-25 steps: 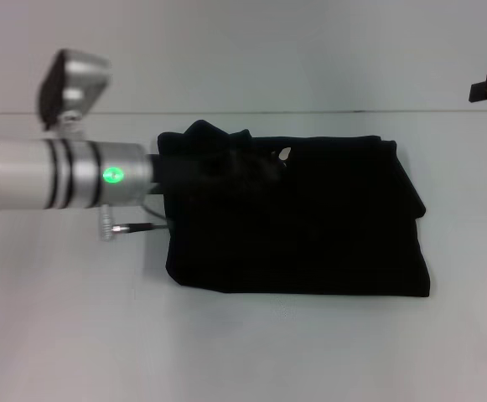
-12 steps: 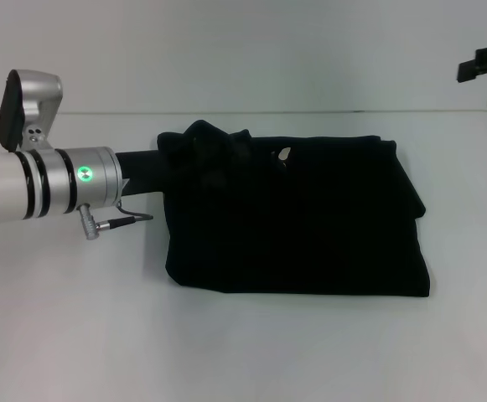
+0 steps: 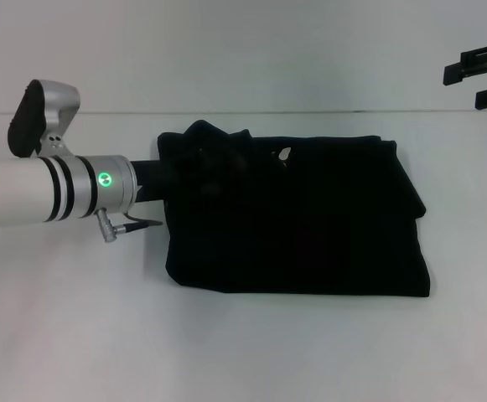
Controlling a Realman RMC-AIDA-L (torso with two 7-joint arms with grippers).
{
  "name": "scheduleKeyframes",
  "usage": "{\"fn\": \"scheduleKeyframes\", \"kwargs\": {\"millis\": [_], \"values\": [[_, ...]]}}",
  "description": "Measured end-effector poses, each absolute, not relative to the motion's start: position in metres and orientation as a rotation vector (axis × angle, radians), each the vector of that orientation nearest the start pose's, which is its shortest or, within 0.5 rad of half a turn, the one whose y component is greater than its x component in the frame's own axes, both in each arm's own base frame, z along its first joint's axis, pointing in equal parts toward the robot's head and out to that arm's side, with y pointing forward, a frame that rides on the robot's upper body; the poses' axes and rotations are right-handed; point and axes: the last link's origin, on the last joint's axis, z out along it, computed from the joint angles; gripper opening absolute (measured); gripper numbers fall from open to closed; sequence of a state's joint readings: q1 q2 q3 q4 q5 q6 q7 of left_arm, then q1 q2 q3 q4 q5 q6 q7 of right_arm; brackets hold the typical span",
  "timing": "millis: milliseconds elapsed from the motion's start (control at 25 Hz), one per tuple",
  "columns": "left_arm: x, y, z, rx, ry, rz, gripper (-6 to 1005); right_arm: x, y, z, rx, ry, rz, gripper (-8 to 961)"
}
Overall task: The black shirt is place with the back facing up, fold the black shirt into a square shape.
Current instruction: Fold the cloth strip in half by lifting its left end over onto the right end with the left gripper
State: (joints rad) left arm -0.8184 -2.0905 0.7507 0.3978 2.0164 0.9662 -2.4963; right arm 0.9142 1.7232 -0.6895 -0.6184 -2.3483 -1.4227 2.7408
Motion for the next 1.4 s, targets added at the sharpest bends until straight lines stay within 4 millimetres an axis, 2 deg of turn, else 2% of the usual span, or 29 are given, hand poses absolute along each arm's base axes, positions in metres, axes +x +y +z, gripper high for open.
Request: {"fn": "scheduleKeyframes", "kwargs": {"millis": [600,880,1200,1400], "values": [[-0.24,0.419,-0.048,2.271,2.453,0.866,692,0.219,0.458,0.139,-2.056,1.767,0.367,809],[-0.228,0.421,-0.049,2.293,2.398,0.855,692,0.222,0.456,0.136,-2.051,1.773,0.365,809],[-0.249,0.42,-0.029,2.242,2.478,0.929,692,0.224,0.456,0.136,-2.043,1.776,0.366,808],[-0.248,0.426,-0.034,2.258,2.521,0.939,692,0.222,0.457,0.136,-2.043,1.773,0.374,808]]}}
